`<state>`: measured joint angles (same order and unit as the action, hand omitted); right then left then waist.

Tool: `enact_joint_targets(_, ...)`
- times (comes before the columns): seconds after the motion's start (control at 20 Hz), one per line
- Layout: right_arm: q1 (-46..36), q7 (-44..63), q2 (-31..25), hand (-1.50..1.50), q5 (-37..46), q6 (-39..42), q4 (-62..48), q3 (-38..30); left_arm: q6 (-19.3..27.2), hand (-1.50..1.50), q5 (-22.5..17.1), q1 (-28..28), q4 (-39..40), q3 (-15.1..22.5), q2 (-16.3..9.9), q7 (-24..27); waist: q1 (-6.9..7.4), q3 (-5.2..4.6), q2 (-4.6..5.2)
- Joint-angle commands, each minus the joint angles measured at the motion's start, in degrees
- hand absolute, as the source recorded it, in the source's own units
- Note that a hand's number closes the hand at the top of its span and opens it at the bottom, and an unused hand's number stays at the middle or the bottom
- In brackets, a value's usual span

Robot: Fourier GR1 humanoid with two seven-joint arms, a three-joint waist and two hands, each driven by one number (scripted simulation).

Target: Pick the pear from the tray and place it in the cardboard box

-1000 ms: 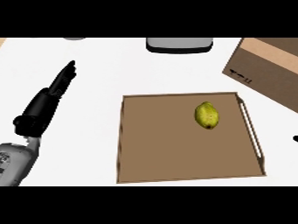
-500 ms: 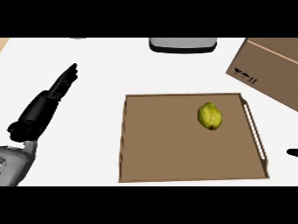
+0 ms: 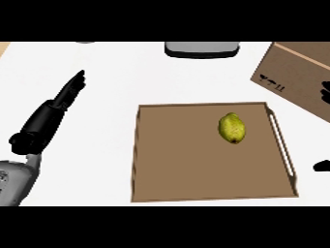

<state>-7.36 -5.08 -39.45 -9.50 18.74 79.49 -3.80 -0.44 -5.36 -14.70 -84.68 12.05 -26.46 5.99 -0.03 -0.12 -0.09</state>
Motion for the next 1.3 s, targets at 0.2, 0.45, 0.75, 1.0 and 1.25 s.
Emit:
enact_joint_targets(0.2,-3.43,18.51,-2.17,-1.5,-0.71,5.38,9.64,2.88,-0.29,0.0,1.65,0.15,-2.88,-1.28,2.0,-3.27,0.04,0.09,-0.01)
enact_joint_targets(0.45,-4.63,27.28,2.91,-1.5,-0.5,4.24,12.82,3.66,-5.21,0.0,1.23,2.58,-1.44,-5.63,0.5,0.83,-0.02,0.09,0.03)
enact_joint_targets(0.75,-6.2,29.81,7.05,-1.5,4.67,5.21,12.45,4.51,-4.1,0.0,5.91,-0.21,-1.18,-5.5,5.35,-1.31,-0.02,0.11,0.1)
enact_joint_targets(1.0,-8.78,32.29,11.75,-1.5,11.45,2.57,11.23,7.21,-4.87,0.0,7.25,1.79,-2.13,-5.77,7.4,-1.59,0.12,0.11,0.11)
enact_joint_targets(1.25,-8.46,29.32,13.16,-1.5,13.99,5.24,8.35,3.17,-8.48,0.0,8.11,3.32,-3.66,-9.4,7.36,-0.87,0.11,0.12,0.08)
